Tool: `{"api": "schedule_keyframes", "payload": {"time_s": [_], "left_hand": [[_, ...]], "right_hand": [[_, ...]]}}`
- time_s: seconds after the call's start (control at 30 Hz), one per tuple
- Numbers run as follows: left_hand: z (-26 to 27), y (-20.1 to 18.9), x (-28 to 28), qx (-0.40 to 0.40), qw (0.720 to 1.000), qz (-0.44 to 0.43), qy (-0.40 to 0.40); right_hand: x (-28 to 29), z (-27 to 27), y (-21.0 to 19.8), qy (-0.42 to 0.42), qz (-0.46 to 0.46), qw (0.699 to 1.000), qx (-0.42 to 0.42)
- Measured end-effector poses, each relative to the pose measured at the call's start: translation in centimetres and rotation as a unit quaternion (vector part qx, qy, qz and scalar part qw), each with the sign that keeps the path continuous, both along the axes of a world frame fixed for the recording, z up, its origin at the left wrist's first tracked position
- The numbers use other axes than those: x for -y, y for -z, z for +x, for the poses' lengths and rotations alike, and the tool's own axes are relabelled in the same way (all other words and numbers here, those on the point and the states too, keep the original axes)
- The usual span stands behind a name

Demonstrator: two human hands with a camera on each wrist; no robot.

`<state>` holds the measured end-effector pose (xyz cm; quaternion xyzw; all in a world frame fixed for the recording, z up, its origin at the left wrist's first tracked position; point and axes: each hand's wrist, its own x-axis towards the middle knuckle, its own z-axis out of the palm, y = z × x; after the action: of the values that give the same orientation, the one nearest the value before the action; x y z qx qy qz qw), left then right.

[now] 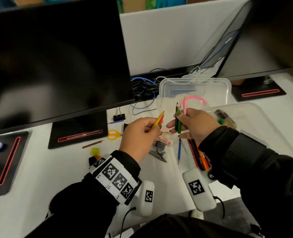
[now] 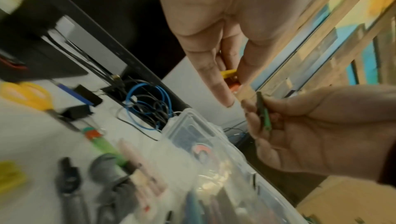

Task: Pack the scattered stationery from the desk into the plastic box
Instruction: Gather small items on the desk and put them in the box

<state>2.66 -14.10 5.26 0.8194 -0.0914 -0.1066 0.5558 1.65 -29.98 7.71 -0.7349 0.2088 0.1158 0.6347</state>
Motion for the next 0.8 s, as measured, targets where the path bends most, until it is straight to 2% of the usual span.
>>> {"api": "schedule_keyframes", "payload": {"time_s": [0.07, 0.2, 0.4, 0.5, 0.67, 0.8], "left_hand": [[-0.3, -1.2, 2.1, -0.019, 0.999, -0.033, 0.012], [-0.6, -2.1, 6.0, -0.031, 0.998, -0.039, 0.025], [-1.3, -2.3, 10.5, -0.031, 0.999, -0.031, 0.03], [-1.5, -1.8, 12.0, -0.03, 1.0, -0.005, 0.004], [-1.5, -1.0, 12.5, -0.039, 0.997, 0.025, -0.057], [-2.0, -0.5, 12.2, -0.041, 0.994, 0.067, -0.077]], "right_hand": [[1.6, -0.6, -0.2, 0.014, 0.016, 1.0, -0.004], [4.2, -1.7, -0.4, 0.047, 0.045, 0.998, 0.021], [7.9, -2.8, 0.3, 0.058, -0.023, 0.998, 0.032], [9.0, -3.0, 0.8, 0.08, 0.038, 0.996, 0.028], [9.9, -2.8, 1.3, 0.049, 0.103, 0.993, -0.005], [9.7, -2.4, 1.7, -0.007, 0.127, 0.991, -0.049]]}}
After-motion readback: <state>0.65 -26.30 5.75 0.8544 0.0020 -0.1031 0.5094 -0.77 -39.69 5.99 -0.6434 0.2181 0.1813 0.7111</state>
